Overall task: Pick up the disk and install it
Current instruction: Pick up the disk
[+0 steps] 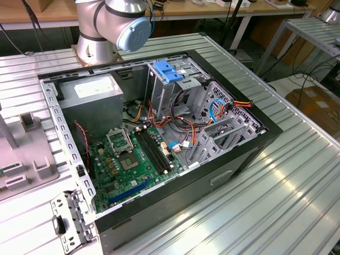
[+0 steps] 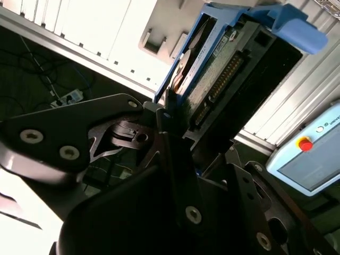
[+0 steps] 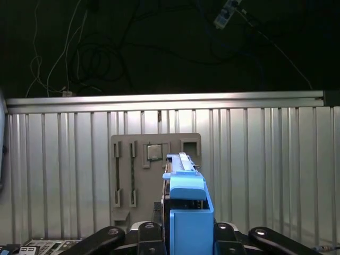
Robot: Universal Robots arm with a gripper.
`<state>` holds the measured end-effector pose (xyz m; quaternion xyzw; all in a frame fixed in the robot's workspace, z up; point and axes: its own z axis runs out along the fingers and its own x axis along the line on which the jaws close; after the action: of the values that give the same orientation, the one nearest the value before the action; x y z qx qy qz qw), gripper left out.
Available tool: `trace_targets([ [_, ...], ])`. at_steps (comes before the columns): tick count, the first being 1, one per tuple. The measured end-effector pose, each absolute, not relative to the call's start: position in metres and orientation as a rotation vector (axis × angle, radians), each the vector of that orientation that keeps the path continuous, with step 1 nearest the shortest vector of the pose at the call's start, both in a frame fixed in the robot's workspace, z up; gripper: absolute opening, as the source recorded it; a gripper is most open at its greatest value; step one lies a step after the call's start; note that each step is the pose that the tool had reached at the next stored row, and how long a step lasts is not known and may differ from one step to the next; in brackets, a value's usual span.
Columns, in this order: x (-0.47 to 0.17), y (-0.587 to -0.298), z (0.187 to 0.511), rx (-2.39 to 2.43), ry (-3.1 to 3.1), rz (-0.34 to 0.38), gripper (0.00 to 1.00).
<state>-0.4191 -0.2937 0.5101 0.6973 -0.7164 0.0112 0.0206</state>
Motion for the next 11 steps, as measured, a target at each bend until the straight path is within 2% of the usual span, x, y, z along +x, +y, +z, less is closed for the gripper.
trace_targets([
  [11,-0.4188,-0.3032,0.5099,2.162,-2.221,0.035,0.36],
])
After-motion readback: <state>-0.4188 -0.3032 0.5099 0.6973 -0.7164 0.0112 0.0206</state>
